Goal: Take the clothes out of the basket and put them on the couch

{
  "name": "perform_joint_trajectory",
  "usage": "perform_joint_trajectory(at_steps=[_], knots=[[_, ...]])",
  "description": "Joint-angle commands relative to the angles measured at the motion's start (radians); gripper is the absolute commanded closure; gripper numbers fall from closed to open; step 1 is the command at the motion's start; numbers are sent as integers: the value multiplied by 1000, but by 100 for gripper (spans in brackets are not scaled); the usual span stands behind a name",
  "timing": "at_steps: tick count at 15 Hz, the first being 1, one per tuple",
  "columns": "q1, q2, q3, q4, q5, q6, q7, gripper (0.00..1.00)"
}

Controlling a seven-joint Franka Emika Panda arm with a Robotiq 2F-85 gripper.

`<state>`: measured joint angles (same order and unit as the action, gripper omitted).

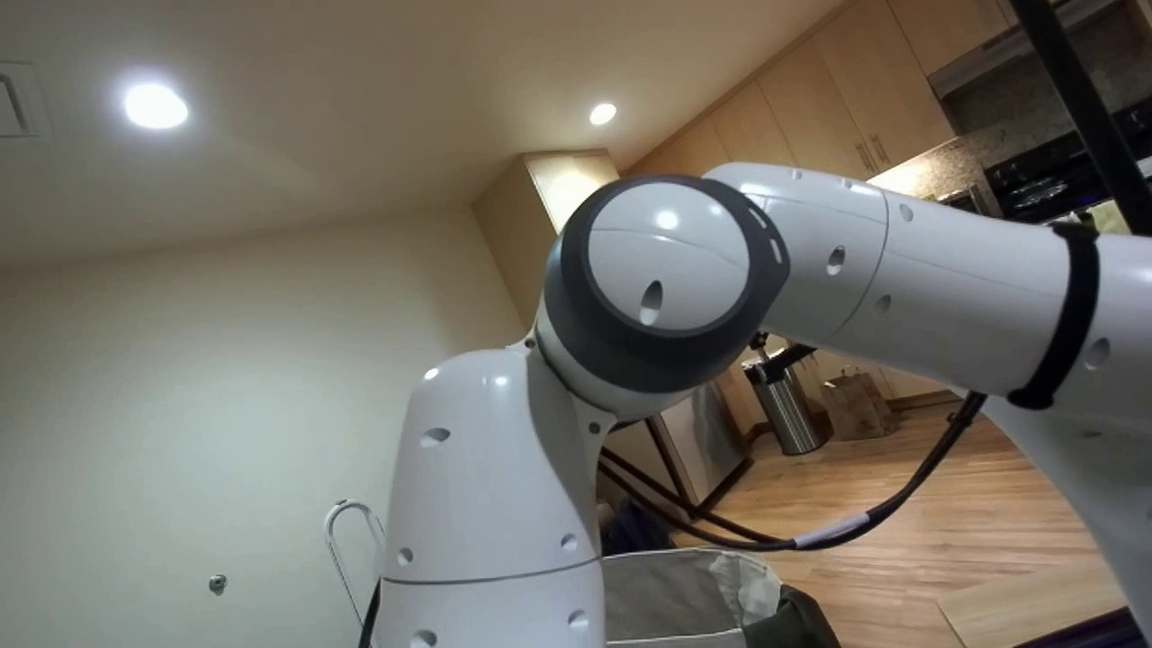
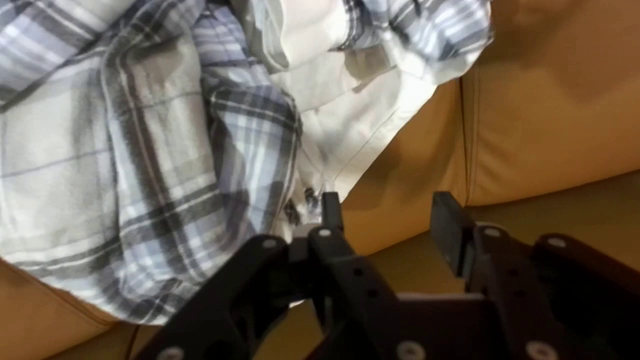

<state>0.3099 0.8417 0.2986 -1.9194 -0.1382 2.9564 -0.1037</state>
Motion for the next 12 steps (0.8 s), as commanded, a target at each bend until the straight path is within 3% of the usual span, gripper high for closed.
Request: perform_joint_trajectory(at_steps=[1, 4, 7, 9, 12], knots=[[-12, -99, -20, 16, 53, -110, 53, 18], [-2, -240, -105, -3, 46, -205, 113, 2], [-15, -381, -169, -31, 36, -362, 173, 0], [-55, -483, -172, -57, 56, -502, 167, 0], [-104, -638, -197, -132, 50, -620, 179, 0]])
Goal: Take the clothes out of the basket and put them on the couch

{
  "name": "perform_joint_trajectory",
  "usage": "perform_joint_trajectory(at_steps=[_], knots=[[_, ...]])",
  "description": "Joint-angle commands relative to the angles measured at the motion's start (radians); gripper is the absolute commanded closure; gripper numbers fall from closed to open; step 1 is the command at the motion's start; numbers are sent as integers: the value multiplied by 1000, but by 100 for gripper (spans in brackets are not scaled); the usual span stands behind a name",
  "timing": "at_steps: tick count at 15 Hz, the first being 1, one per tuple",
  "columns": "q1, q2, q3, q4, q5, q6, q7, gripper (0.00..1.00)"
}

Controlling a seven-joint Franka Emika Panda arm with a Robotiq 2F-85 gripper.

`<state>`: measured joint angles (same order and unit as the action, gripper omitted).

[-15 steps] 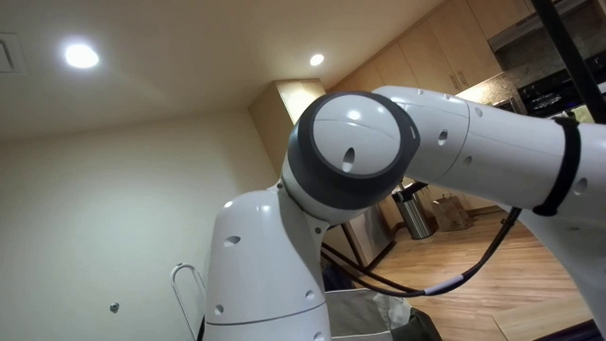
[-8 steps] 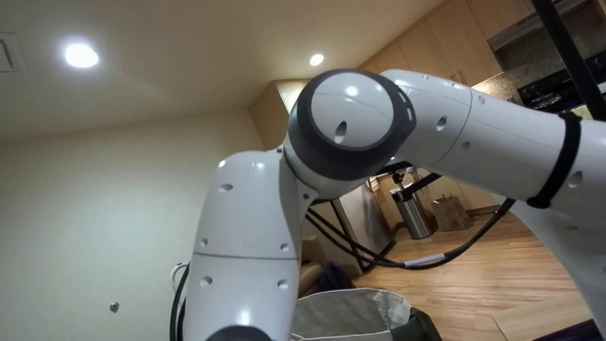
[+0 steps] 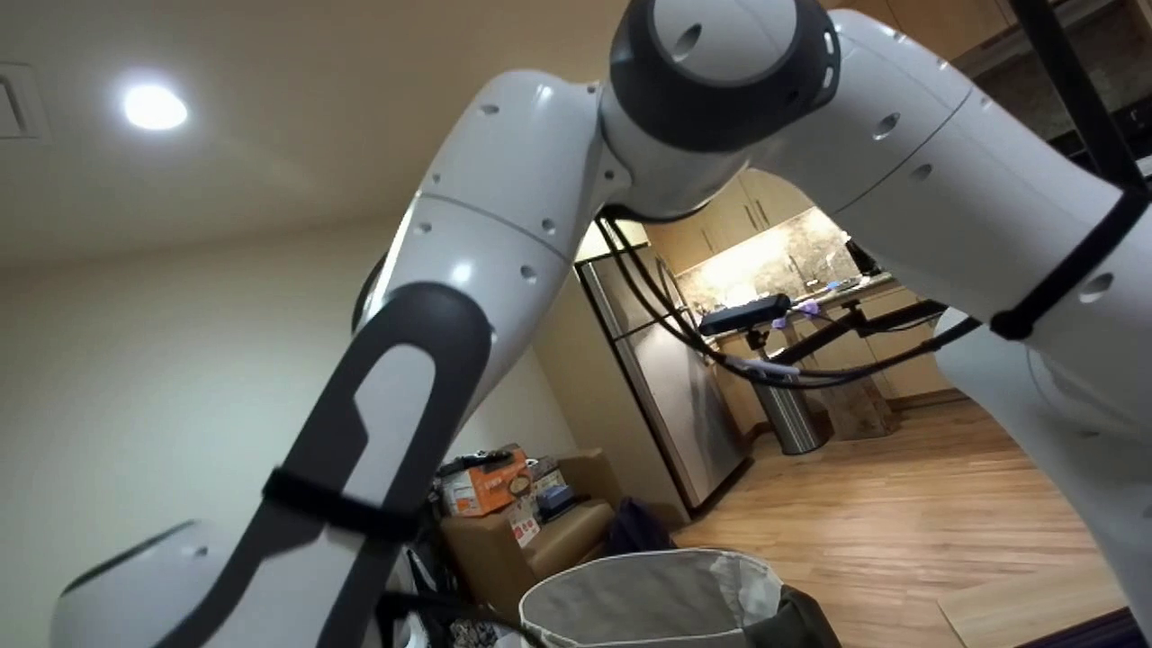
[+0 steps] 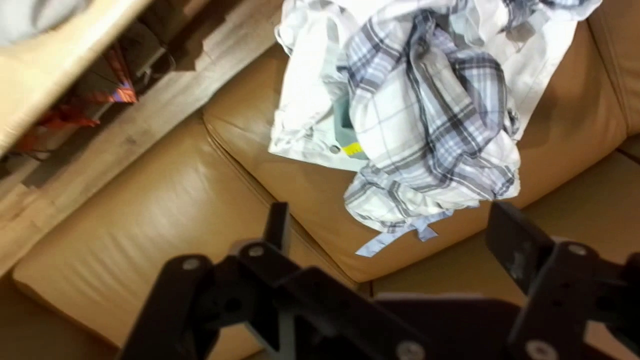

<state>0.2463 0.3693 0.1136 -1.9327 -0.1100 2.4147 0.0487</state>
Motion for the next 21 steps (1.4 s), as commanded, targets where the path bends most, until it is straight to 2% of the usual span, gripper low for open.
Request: perform_joint_trajectory(at_steps=[1, 5, 9, 14, 15, 16, 18, 21], knots=[[-56, -218, -21, -145, 19, -103, 37, 0], [-133, -416, -81, -283, -9, -100, 94, 0], [-246, -582, -151, -436, -39, -74, 148, 0], [-437, -706, -259, -589, -100, -52, 175, 0], [-457, -708, -261, -604, -106, -26, 189, 0], [-433, -665, -248, -541, -75, -74, 133, 0], [-470, -688, -267, -580, -81, -47, 133, 0], [-462, -695, -251, -597, -85, -22, 154, 0]])
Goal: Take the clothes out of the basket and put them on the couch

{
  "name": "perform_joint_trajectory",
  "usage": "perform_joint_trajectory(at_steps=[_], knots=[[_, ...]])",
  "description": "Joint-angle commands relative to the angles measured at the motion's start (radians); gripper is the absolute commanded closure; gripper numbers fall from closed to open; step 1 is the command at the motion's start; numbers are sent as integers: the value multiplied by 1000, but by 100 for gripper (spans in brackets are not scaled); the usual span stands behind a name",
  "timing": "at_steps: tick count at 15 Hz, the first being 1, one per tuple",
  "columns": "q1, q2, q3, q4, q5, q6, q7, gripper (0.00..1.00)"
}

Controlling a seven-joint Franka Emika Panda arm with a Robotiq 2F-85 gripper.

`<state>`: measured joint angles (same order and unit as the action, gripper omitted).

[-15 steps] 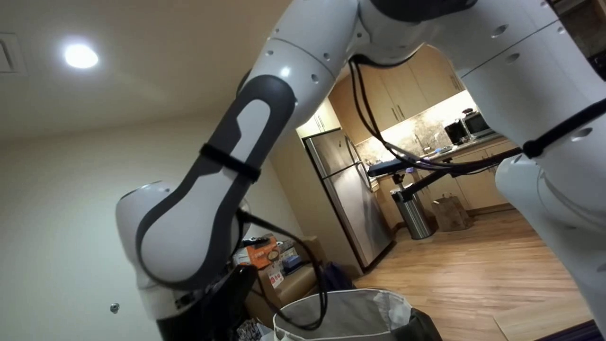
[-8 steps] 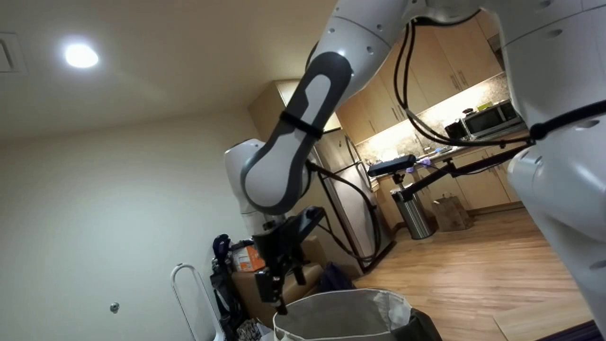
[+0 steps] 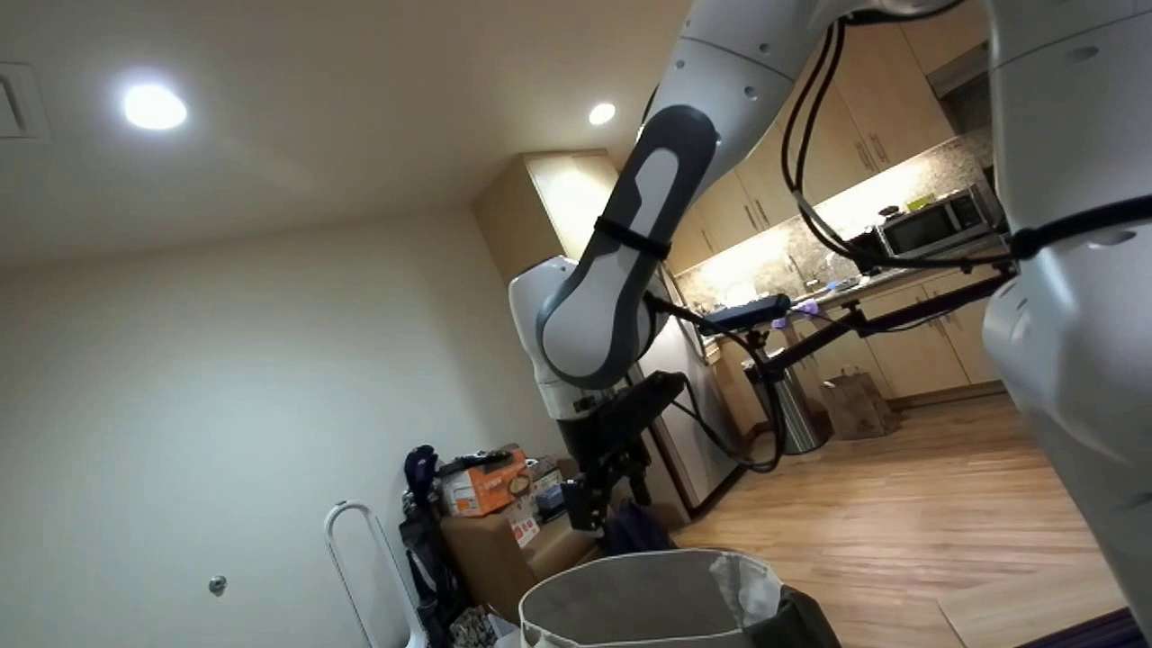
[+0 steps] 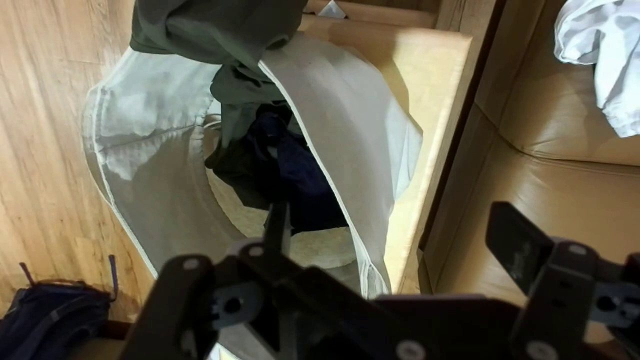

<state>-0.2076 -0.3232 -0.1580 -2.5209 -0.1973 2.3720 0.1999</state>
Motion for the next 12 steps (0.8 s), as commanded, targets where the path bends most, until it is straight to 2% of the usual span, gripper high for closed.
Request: perform_joint_trajectory(at_steps=[1, 3, 4, 8, 11, 12], knots=[[-3, -1, 29, -8, -11, 29, -8, 0], [-31, 26, 32, 9, -55, 124, 15, 0], [-29, 37, 18, 17, -42, 156, -11, 0], [-83, 139, -90, 45, 20, 310, -79, 0], [-77, 248, -200, 55, 176, 399, -226, 0], [-64, 284, -234, 59, 261, 420, -310, 0]])
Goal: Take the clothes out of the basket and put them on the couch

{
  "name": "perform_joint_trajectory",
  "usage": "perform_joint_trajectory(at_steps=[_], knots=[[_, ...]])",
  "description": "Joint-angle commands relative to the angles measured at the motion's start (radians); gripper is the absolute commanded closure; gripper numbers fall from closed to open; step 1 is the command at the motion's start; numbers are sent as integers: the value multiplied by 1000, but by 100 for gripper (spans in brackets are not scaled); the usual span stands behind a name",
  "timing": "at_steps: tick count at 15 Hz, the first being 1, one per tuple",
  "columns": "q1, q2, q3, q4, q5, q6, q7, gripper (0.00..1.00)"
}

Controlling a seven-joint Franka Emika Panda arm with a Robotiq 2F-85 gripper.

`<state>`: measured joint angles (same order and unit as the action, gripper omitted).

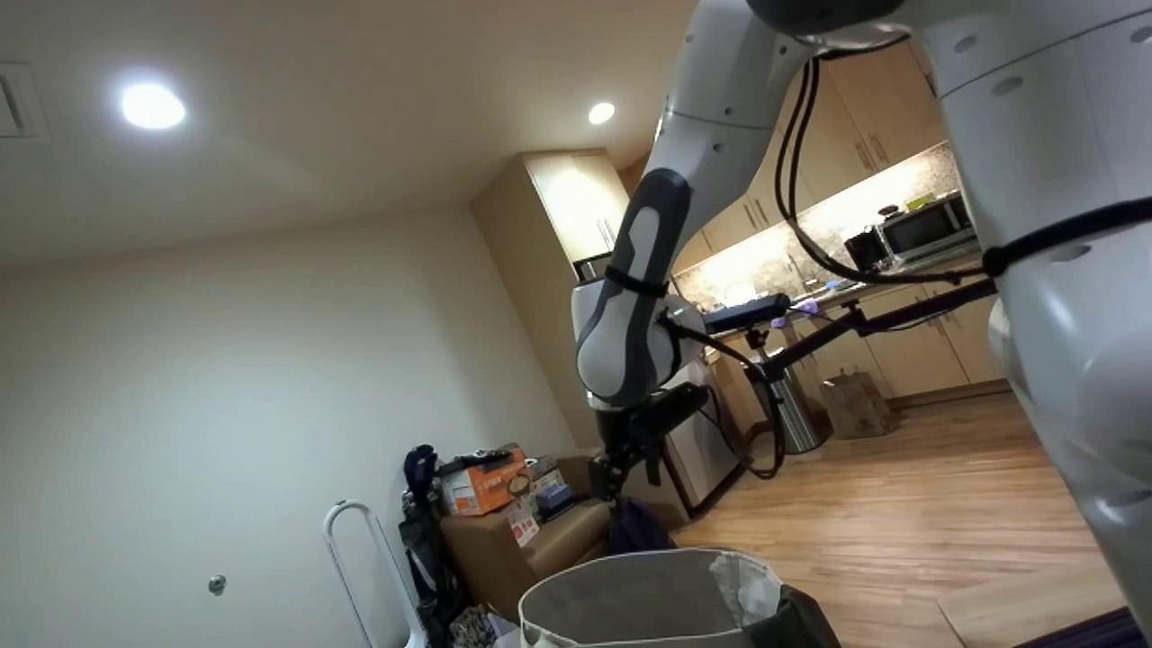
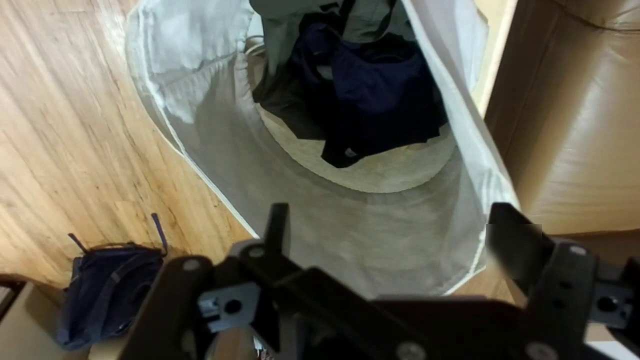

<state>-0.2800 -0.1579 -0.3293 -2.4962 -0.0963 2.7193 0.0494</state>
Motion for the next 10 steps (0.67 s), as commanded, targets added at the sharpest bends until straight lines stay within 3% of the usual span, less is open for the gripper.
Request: perform_joint_trajectory(at_steps=[1, 2, 5, 7, 8, 10], knots=[[12, 172, -84, 46, 243, 94, -239, 0], [29, 195, -109, 47, 330, 97, -320, 0], [-6, 313, -87, 93, 500, 83, -516, 0], [-24, 393, -92, 132, 500, 65, -527, 0], [1, 309, -102, 76, 464, 75, -477, 0], [-8, 372, -102, 105, 465, 75, -478, 0]])
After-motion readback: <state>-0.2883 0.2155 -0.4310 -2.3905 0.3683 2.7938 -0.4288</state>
